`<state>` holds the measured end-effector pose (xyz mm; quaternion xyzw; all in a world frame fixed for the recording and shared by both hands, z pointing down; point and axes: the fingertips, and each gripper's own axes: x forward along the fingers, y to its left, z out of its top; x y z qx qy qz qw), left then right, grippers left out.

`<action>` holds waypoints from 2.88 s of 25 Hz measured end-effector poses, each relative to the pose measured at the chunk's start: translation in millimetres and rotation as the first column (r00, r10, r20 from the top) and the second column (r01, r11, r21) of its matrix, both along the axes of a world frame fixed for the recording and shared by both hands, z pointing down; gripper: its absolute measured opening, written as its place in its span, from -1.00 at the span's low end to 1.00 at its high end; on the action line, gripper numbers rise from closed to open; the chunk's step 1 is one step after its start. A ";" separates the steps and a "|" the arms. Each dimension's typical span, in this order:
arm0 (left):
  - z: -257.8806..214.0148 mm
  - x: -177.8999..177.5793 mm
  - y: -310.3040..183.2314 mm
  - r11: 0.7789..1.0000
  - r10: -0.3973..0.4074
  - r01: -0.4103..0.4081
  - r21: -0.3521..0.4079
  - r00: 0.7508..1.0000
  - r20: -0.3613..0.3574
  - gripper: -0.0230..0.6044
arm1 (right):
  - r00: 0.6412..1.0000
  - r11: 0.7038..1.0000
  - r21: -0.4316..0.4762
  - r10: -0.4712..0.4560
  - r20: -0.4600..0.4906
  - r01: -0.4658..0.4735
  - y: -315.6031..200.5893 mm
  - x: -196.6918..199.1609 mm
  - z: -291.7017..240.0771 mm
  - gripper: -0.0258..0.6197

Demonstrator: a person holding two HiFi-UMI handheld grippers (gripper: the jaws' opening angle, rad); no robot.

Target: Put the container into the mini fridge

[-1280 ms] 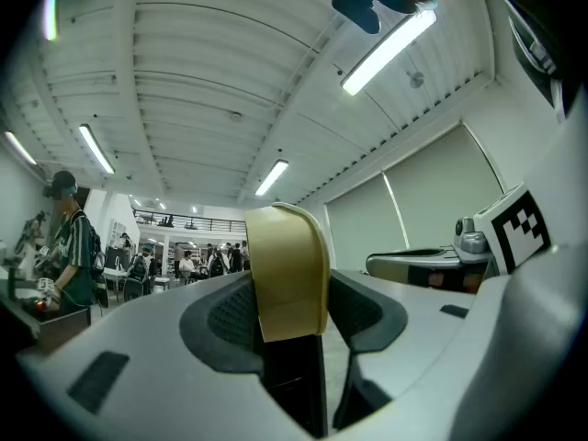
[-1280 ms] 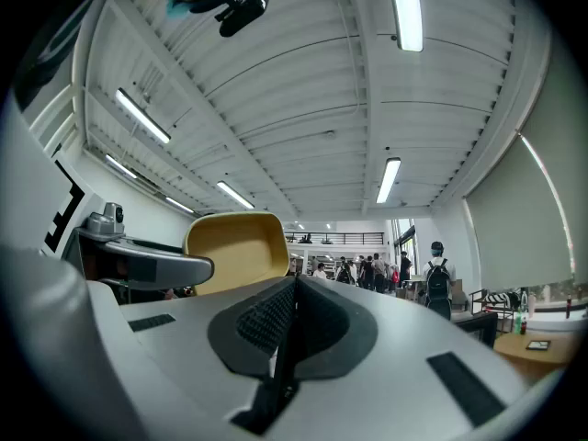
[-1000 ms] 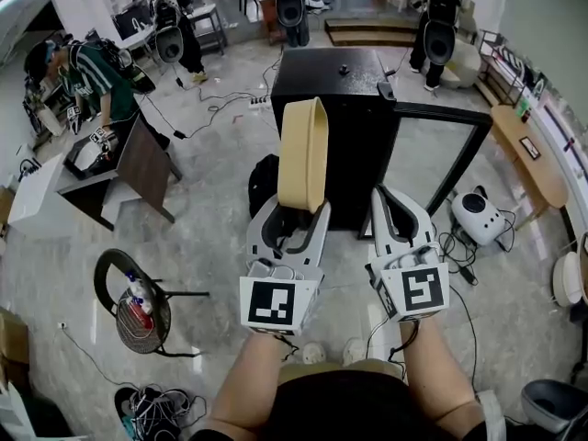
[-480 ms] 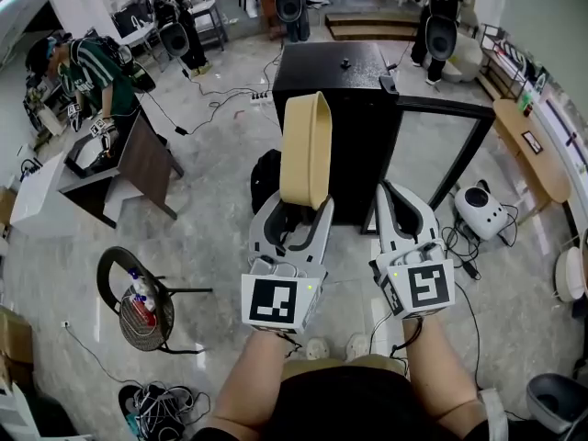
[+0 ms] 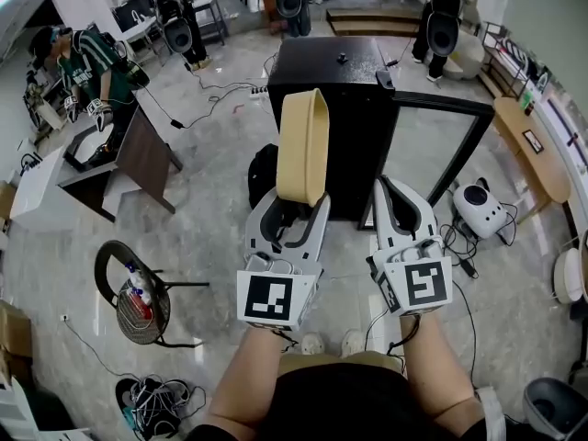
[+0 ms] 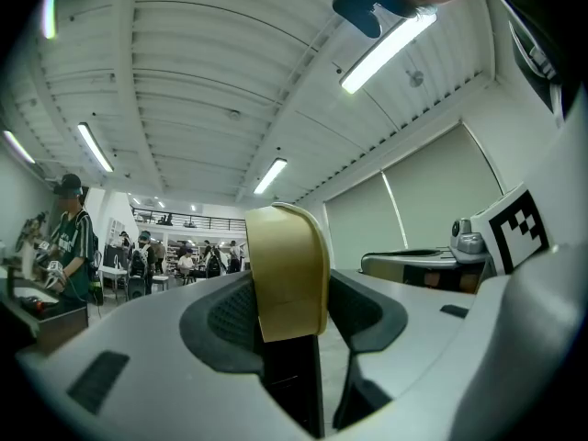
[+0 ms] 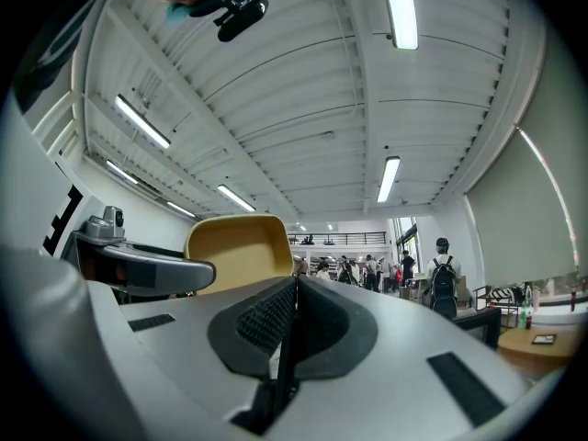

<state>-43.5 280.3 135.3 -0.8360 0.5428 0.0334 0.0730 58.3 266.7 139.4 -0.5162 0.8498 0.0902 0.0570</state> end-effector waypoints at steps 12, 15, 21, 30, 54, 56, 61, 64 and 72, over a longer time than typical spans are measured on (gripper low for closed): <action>23.1 34.7 6.0 0.998 -0.048 0.050 -0.048 0.998 0.042 -0.18 | 0.998 0.999 -0.009 -0.051 0.020 0.051 -2.8 37.0 13.8 -0.81; 24.6 42.1 9.8 0.997 -0.058 0.060 -0.048 0.997 0.043 -0.18 | 0.998 0.998 -0.009 -0.062 0.025 0.062 -0.8 47.3 15.9 -0.81; 26.1 47.1 7.8 0.995 -0.077 0.080 -0.056 0.996 0.048 -0.18 | 0.997 0.997 0.002 -0.078 0.029 0.078 -2.4 56.9 13.4 -0.81; 26.3 53.2 -12.0 0.995 -0.081 0.084 -0.048 0.995 0.049 -0.18 | 0.995 0.996 0.015 -0.091 0.042 0.090 -20.8 59.1 13.1 -0.81; 43.8 22.4 -137.5 0.997 -0.036 0.038 -0.071 0.999 0.019 -0.18 | 0.996 0.996 -0.012 -0.091 0.026 0.091 -145.1 20.1 25.9 -0.81; 43.9 19.9 -157.6 0.997 -0.028 0.029 -0.071 0.999 0.019 -0.18 | 0.996 0.996 -0.015 -0.092 0.018 0.092 -164.0 16.0 26.0 -0.81; 39.1 11.1 -203.4 0.998 -0.006 0.007 -0.066 1.000 0.021 -0.18 | 0.996 0.996 -0.021 -0.087 0.018 0.088 -207.6 4.9 24.6 -0.81; 32.6 6.9 -230.6 0.998 0.017 -0.016 -0.056 1.000 0.018 -0.18 | 0.996 0.996 -0.010 -0.086 0.025 0.086 -233.6 -1.6 19.7 -0.81; 5.9 -2.5 -299.8 0.997 0.072 -0.072 0.001 0.996 -0.051 -0.18 | 0.999 0.999 -0.007 -0.040 0.034 0.040 -303.5 -13.6 13.0 -0.81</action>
